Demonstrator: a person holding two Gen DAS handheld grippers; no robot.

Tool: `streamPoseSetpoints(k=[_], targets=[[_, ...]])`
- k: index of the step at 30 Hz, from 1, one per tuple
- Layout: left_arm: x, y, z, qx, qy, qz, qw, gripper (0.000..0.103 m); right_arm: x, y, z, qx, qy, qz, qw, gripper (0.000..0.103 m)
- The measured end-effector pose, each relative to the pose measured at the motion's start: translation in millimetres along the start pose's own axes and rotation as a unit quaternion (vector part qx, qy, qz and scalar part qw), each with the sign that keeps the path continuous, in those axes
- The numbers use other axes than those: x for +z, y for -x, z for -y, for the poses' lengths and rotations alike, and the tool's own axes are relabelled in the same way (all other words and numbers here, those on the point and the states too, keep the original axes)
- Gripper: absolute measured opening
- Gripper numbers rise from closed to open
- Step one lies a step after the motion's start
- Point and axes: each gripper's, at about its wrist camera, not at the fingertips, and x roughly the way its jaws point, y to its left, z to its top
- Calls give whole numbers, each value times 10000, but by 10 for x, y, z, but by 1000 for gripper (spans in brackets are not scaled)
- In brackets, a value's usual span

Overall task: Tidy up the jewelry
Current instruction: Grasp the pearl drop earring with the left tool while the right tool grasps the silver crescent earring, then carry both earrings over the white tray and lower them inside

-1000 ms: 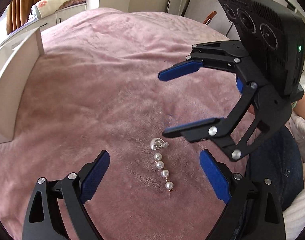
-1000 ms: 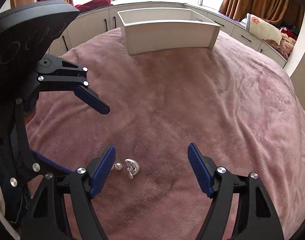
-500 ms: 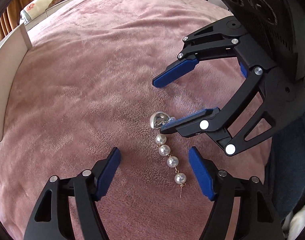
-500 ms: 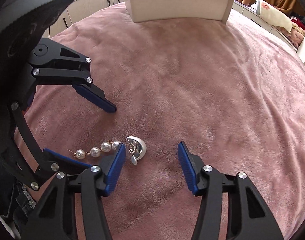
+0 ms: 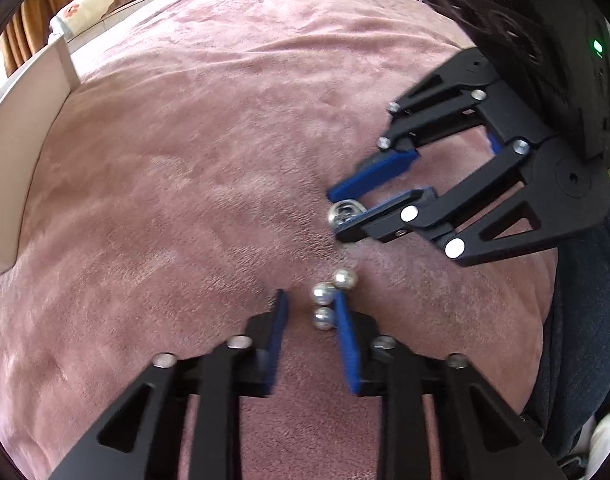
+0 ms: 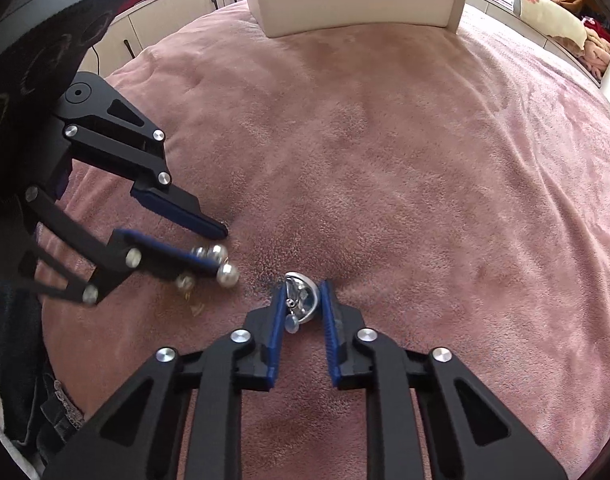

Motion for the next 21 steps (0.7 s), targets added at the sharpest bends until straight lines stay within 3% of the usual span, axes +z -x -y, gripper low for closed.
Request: streamPoseSetpoints(k=[1, 14, 21], targets=[[-14, 15, -34, -14, 79, -17, 10000, 17, -1, 7, -1, 19, -9, -3, 10000, 18], [-158, 246, -152, -142, 298, 50, 9994, 16, 42, 194, 17, 73, -137, 99, 9998, 18], [-131, 545, -374, 144, 463, 91, 9988, 16, 263, 376, 149, -40, -157, 354, 9992, 18]])
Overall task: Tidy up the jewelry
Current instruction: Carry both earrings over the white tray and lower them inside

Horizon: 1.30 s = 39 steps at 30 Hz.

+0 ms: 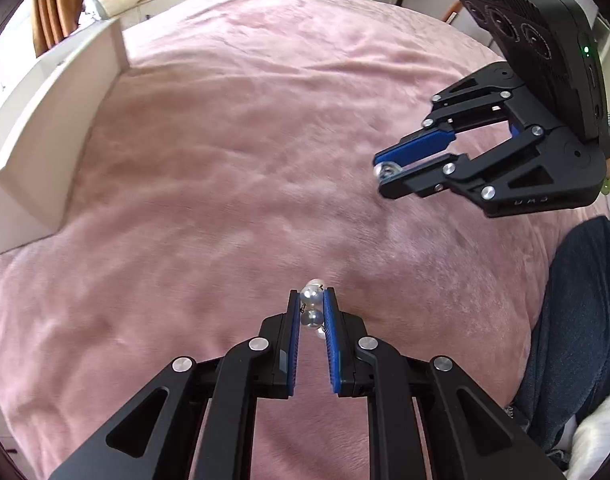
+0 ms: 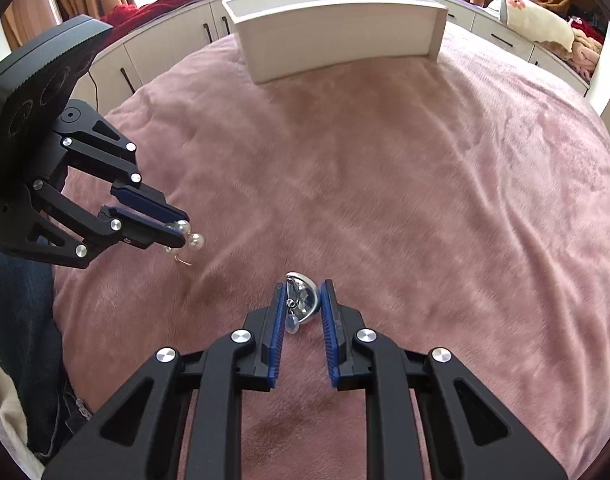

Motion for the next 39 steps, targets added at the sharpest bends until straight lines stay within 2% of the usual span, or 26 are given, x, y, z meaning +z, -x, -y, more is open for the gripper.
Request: streamPoseSetpoints(k=[10, 20, 25, 32, 35, 39], targets=[[378, 545, -389, 594, -21, 359, 9976, 16, 555, 261, 153, -160, 120, 530, 9984, 18], [885, 1042, -928, 1252, 22, 836, 9886, 17, 1383, 543, 215, -506, 489, 1171, 9906, 18], [1135, 1252, -1293, 1376, 430, 1153, 9828, 17, 1846, 615, 297, -615, 412, 1529, 9855, 18], [1422, 1412, -1755, 1666, 915, 1412, 9716, 17, 2538, 584, 486, -508, -72, 1909, 9803, 18], [1521, 1403, -1938, 1913, 1133, 1482, 9636, 17, 2813, 507, 555, -516, -277, 1973, 9786, 18], [1574, 1301, -2187, 2019, 1533, 1454, 9563, 17, 3122, 329, 565, -482, -447, 1912, 9793, 18]])
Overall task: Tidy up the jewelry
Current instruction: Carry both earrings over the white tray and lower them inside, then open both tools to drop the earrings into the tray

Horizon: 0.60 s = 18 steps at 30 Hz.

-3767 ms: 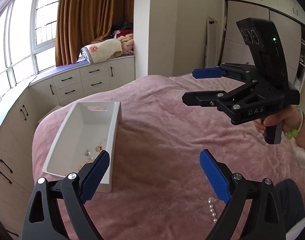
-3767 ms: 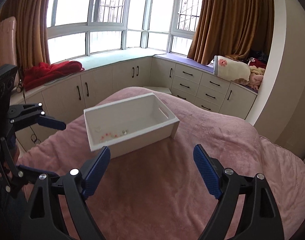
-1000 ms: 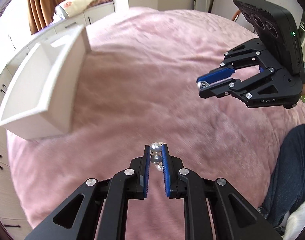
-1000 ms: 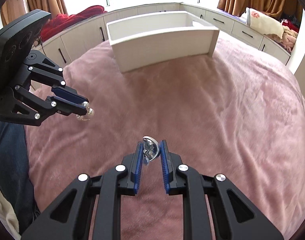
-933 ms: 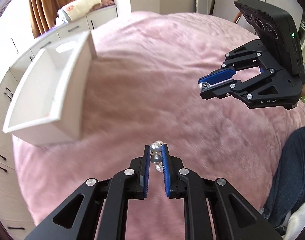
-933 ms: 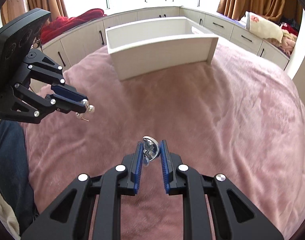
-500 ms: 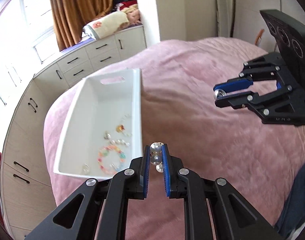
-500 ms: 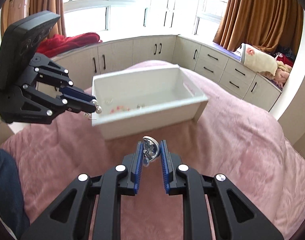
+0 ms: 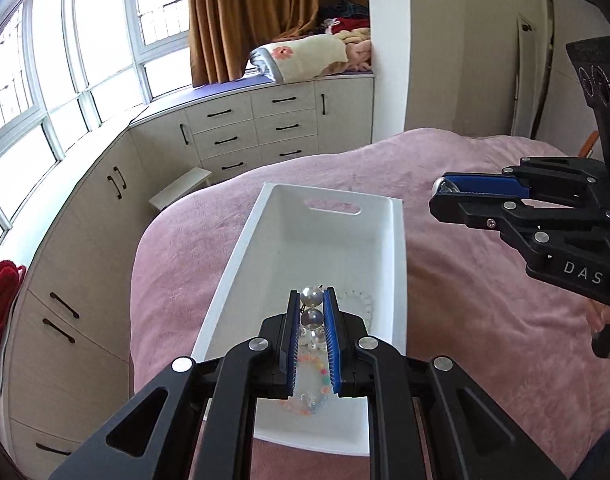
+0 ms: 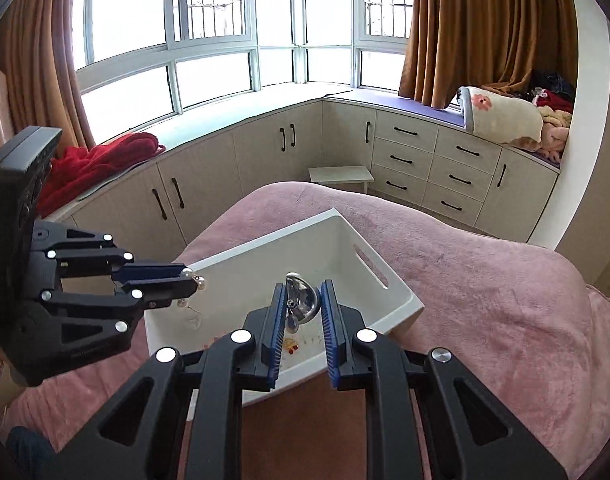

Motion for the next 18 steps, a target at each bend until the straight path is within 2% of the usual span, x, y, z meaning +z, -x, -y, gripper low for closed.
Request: streamPoseSetpoints(k=[7, 12, 18], targets=[[-55, -368, -162, 456, 296, -229, 9983, 17, 121, -511, -61, -98, -114, -371, 9992, 18], [-136, -573, -328, 450, 737, -423, 9954, 17, 79, -821, -12, -105, -392, -678, 9969, 19], [-219, -689, -355, 469, 792, -552, 9942, 17, -68, -1062, -19, -84, -548, -1014, 9933, 19]])
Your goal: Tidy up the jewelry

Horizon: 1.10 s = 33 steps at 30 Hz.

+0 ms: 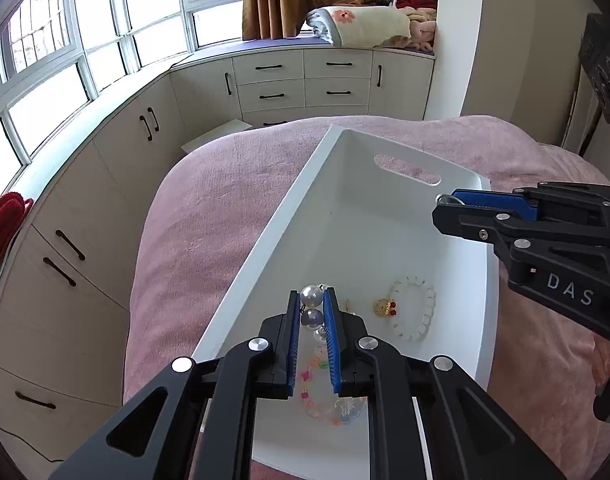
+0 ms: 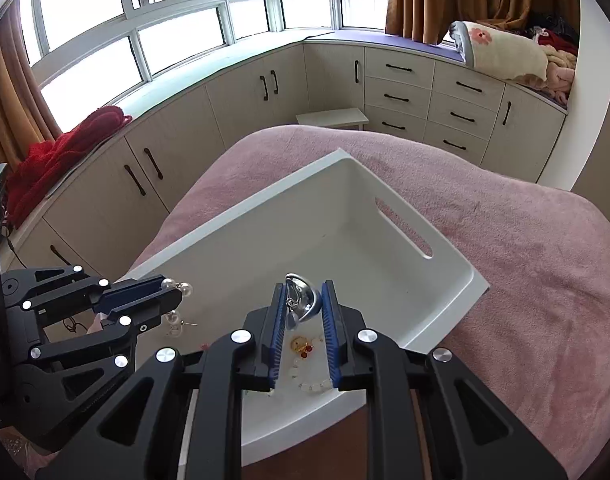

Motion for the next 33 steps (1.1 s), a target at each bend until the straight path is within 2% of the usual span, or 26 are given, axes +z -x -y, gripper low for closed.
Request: streamPoseSetpoints(k=[4, 6, 7, 8, 10, 13, 17, 20, 21, 23, 28, 33], targets=[[-99, -52, 45, 5, -24, -106, 9999, 17, -84, -140, -74, 121, 37, -277, 9995, 20], [-149, -63, 70, 4, -58, -112, 9999, 21, -120, -163, -129, 91, 132, -318, 9994, 20], [-170, -61, 83, 25, -67, -94, 9999, 28, -137, -162, -153, 76, 159, -320, 9993, 24], [-177, -57, 81, 39, -64, -70, 9999, 35, -149, -151, -169, 50, 158, -308, 9994, 33], [-198, -32, 83, 65, -42, -22, 10000, 38, -175, -103, -175, -20, 103, -243, 9997, 44], [-219, 31, 79, 88, -1, 56, 9999, 49, -190, -2, -182, -110, 116, -147, 9998, 52], [-217, 219, 74, 202, 15, 304, 9993, 62, -207, 216, -209, -323, 232, 138, 9991, 71], [-212, 394, 90, 262, 20, 501, 9984, 72, -226, 414, -227, -383, 270, 371, 9982, 78], [-213, 455, 104, 310, -40, 574, 9979, 73, -231, 482, -243, -415, 313, 455, 9976, 80], [-226, 576, 148, 439, -200, 723, 9962, 79, -247, 631, -282, -543, 420, 640, 9956, 89], [-269, 861, 263, 574, -417, 1010, 9924, 88, -312, 944, -347, -627, 507, 1040, 9913, 96], [-384, 1050, 325, 685, -514, 1227, 9887, 92, -480, 1123, -393, -709, 473, 1236, 9887, 98]])
